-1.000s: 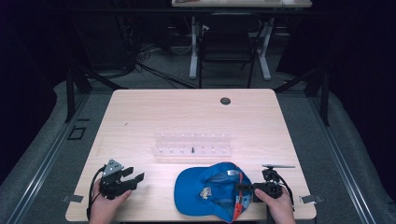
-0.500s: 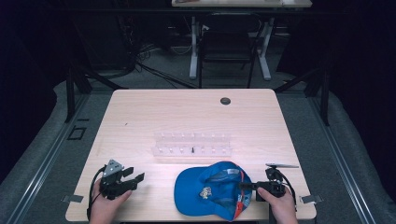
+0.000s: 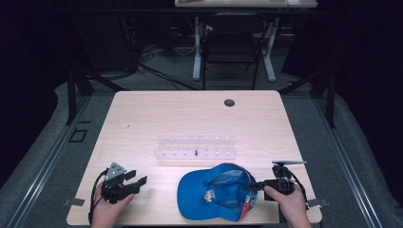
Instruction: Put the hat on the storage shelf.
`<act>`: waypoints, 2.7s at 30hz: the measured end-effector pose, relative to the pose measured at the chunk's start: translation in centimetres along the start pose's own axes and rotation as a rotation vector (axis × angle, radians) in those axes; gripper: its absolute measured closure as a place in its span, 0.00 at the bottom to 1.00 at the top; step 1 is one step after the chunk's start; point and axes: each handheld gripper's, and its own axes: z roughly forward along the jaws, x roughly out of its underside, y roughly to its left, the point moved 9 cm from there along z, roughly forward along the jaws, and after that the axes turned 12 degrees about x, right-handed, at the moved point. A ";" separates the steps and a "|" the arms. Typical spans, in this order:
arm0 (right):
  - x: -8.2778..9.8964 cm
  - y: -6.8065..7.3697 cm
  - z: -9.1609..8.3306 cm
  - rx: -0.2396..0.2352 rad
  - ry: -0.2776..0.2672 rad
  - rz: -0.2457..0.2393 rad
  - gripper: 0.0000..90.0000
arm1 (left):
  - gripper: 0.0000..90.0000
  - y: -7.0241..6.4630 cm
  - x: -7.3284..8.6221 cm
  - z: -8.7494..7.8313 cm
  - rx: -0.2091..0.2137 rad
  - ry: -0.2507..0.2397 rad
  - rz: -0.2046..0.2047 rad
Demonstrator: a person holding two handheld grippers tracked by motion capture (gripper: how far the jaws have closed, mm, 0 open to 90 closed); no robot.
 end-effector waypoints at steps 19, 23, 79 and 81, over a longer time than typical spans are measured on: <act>-2.4 2.6 -3.4 0.028 0.086 -0.032 0.87 | 0.49 -0.1 0.1 0.0 0.001 0.003 0.003; -2.9 3.0 -4.2 0.045 0.106 -0.041 0.87 | 0.49 -0.1 0.1 0.1 0.005 0.008 0.004; -9.2 12.7 -14.2 0.077 0.065 -0.127 0.87 | 0.50 -0.4 0.2 0.2 0.011 0.020 0.018; -9.5 12.8 -14.6 0.075 0.053 -0.124 0.87 | 0.50 -0.5 0.1 0.3 0.009 0.006 0.018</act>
